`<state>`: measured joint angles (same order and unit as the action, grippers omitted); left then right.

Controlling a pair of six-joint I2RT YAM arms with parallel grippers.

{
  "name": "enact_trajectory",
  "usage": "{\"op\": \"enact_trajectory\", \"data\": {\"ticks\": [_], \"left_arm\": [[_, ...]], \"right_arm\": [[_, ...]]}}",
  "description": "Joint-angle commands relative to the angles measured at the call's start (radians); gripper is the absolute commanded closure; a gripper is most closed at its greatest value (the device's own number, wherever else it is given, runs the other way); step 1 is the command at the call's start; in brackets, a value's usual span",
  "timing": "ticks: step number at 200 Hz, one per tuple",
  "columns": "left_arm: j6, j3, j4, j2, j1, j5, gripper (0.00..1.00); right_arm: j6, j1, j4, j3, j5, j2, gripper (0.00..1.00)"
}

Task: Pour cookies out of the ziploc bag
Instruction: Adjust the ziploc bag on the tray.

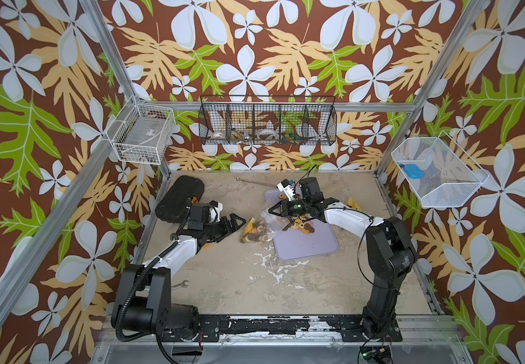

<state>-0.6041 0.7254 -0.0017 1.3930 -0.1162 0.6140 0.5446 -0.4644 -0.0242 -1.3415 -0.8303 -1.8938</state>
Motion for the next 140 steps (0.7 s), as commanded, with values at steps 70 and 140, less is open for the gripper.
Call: {"op": "enact_trajectory", "data": {"ticks": [70, 140], "left_arm": [[0.025, 0.004, 0.003, -0.004, 0.096, 0.036, 0.00], [0.042, 0.028, -0.030, -0.042, 0.127, 0.031, 0.00]], "right_arm": [[0.206, -0.176, 0.141, -0.083, -0.077, 0.037, 0.93], [0.197, -0.030, 0.155, 0.074, -0.008, 0.110, 0.93]]}}
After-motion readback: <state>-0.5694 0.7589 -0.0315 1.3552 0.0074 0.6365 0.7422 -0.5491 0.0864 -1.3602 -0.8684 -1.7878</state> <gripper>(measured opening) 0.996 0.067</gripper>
